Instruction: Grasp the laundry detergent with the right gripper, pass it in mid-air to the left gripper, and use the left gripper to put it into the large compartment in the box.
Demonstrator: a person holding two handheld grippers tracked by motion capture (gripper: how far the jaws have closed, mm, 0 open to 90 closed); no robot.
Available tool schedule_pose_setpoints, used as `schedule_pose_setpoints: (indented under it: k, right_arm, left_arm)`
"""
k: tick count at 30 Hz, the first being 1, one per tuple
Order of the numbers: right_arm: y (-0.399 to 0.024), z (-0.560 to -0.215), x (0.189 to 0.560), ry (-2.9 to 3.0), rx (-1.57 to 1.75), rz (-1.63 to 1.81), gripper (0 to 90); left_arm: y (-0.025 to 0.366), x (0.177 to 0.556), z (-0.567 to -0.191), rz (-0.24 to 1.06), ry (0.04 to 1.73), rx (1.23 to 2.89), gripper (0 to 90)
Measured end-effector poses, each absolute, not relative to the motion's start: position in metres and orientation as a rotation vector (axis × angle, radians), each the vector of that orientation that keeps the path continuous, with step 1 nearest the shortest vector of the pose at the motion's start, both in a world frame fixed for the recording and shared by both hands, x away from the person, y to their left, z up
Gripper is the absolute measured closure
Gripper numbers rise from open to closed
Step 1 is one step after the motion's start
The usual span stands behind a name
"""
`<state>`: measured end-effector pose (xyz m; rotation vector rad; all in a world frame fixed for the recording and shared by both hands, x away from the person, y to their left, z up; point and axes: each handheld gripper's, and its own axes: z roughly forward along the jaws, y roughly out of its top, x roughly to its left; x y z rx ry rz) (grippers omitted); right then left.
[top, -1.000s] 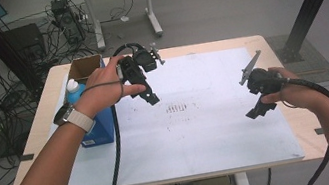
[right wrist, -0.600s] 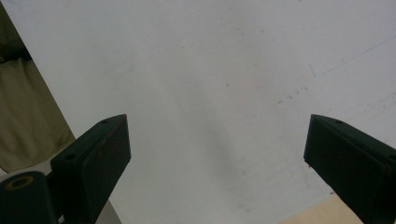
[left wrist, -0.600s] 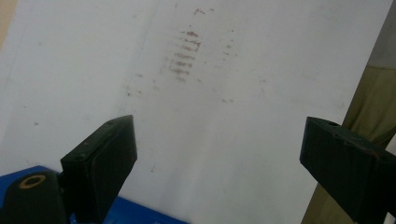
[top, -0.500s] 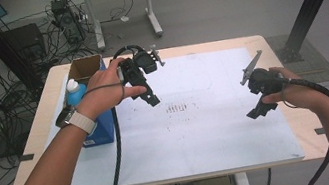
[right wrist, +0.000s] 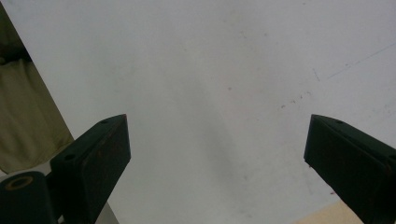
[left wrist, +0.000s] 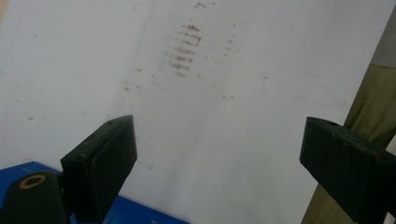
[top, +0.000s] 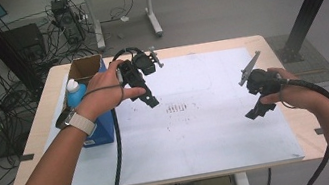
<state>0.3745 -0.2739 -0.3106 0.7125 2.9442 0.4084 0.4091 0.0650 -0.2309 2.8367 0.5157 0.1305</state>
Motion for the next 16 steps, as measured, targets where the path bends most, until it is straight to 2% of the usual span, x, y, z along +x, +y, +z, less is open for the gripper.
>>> schedule_pose_setpoints:
  k: [16]
  right_arm:
    - [-0.2751, -0.3124, 0.3715, 2.941, 0.718, 0.419, 6.7]
  left_arm:
    - [0.0653, 0.4077, -0.2301, 0.137, 0.523, 2.836, 11.3]
